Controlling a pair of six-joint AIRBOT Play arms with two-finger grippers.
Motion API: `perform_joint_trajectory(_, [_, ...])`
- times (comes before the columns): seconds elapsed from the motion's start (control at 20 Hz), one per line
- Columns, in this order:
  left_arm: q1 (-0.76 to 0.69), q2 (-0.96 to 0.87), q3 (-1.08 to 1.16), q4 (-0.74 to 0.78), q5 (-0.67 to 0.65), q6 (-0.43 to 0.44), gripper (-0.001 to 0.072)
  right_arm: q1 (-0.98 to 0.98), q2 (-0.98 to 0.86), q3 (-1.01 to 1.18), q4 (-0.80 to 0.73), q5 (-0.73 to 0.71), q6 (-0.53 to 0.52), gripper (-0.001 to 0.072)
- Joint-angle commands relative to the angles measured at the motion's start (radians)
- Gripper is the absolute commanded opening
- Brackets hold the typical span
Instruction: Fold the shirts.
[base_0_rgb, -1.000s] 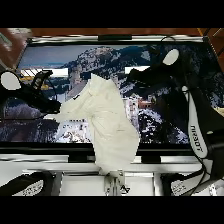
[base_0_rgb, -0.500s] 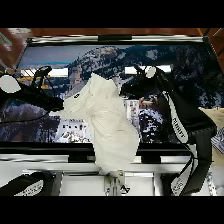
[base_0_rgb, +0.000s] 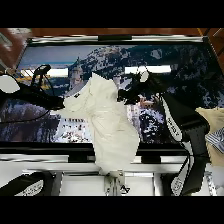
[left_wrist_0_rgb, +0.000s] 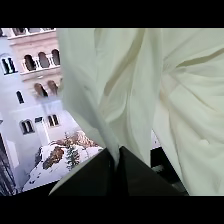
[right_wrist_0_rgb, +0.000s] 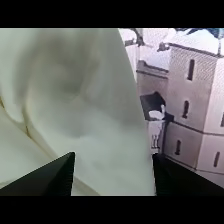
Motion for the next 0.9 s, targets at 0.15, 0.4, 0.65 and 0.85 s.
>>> perform_joint_trajectory(0.15, [0.000,0.002,0.000,0.000,0.016,0.000,0.0056,0.002,-0.014,-0.002,0.095,-0.018,-0.019,0.0120])
perform_joint_trajectory(0.4, [0.000,0.000,0.014,-0.001,0.142,0.000,0.0056,-0.023,0.098,0.107,0.011,0.016,-0.066,0.0073])
perform_joint_trajectory(0.65, [0.000,-0.019,0.051,-0.108,0.286,0.000,0.0056,-0.093,0.407,0.144,-0.210,0.369,-0.003,0.0074])
perform_joint_trajectory(0.85, [0.001,-0.071,0.051,-0.158,0.383,0.000,0.0056,-0.037,0.547,0.047,-0.372,0.520,0.074,0.0074])
